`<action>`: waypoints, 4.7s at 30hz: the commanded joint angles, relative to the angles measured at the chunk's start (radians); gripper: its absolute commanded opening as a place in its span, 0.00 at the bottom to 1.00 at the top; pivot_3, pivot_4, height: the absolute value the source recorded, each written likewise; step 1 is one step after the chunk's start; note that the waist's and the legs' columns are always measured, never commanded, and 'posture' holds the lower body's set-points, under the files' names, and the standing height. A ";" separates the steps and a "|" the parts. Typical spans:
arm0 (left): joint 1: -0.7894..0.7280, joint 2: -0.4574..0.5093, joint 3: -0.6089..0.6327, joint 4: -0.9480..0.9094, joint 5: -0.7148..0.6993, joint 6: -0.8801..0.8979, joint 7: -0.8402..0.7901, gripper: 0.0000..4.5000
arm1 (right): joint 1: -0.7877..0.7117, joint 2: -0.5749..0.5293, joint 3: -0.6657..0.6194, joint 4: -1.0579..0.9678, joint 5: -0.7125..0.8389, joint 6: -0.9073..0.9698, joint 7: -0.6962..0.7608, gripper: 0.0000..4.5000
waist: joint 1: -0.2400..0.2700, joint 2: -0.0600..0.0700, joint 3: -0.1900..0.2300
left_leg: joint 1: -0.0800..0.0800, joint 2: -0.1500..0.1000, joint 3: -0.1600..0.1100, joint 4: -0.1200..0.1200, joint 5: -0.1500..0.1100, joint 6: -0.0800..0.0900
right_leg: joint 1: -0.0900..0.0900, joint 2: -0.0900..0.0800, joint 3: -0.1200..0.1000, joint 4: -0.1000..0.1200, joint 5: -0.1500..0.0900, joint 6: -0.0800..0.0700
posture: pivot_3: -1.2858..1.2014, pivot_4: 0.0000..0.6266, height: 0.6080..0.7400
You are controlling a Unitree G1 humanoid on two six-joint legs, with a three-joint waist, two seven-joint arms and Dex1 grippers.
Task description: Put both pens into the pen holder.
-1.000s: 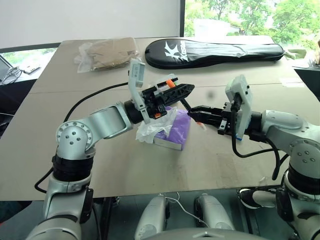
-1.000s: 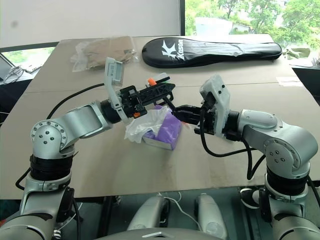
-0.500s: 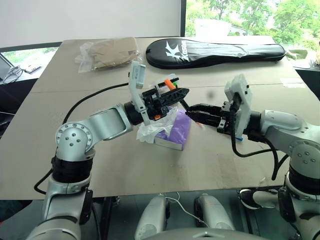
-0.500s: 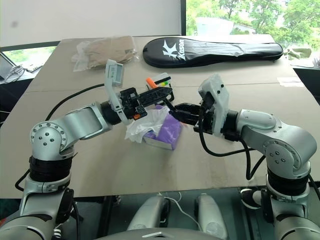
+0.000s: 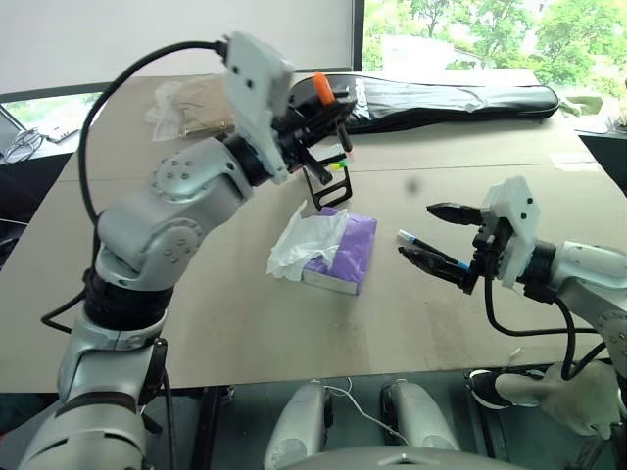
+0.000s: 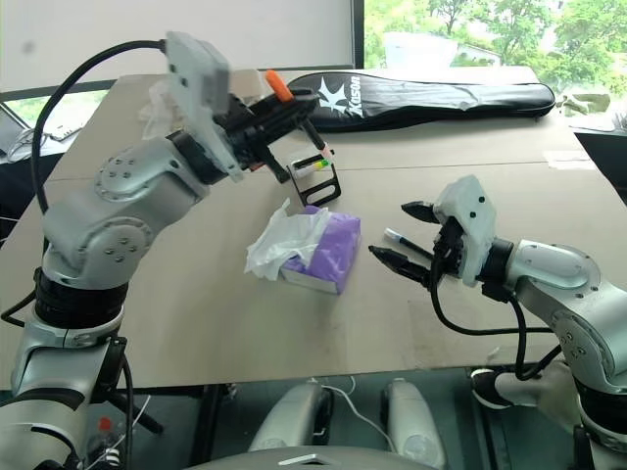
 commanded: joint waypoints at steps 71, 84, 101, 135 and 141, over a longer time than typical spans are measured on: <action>0.314 -0.073 0.474 0.186 -0.191 0.867 -0.309 0.02 | 0.250 -0.010 -0.027 -0.101 -0.149 -0.256 -0.050 1.00 | -0.009 -0.003 0.000 | 0.002 0.001 -0.003 0.005 0.000 0.000 | 0.001 -0.003 0.001 0.004 0.000 0.000 | 0.52 0.24 1.00; 0.547 -0.014 1.002 0.246 -0.159 0.947 -0.062 0.17 | 0.119 -0.068 0.115 0.249 -0.310 -0.223 0.014 1.00 | 0.001 -0.004 -0.001 | 0.002 0.001 -0.003 0.005 -0.002 0.004 | 0.002 -0.004 0.001 0.003 0.000 0.000 | 0.52 0.24 1.00; 0.514 -0.035 0.881 -0.336 -0.661 0.888 -0.164 0.60 | -0.062 -0.055 0.243 0.514 -0.318 0.072 0.088 0.42 | 0.001 -0.006 -0.001 | 0.002 0.001 -0.003 0.004 0.000 0.000 | 0.002 -0.006 0.002 0.003 0.000 0.000 | 0.52 0.24 1.00; 0.316 -0.369 0.441 -0.040 -0.727 0.747 0.039 0.00 | -0.050 0.249 0.108 0.047 0.082 0.070 -0.050 0.21 | -0.002 -0.006 -0.002 | 0.002 0.000 -0.003 0.005 0.000 0.000 | 0.002 -0.003 -0.001 0.003 0.000 0.000 | 0.52 0.24 1.00; 0.214 -0.259 0.455 -0.095 -0.541 0.565 -0.023 0.00 | -0.063 0.153 0.070 0.079 -0.035 -0.064 -0.020 0.81 | 0.006 -0.006 -0.001 | 0.001 0.000 -0.003 0.005 0.000 0.000 | 0.002 -0.003 -0.002 0.003 0.000 0.000 | 0.52 0.24 1.00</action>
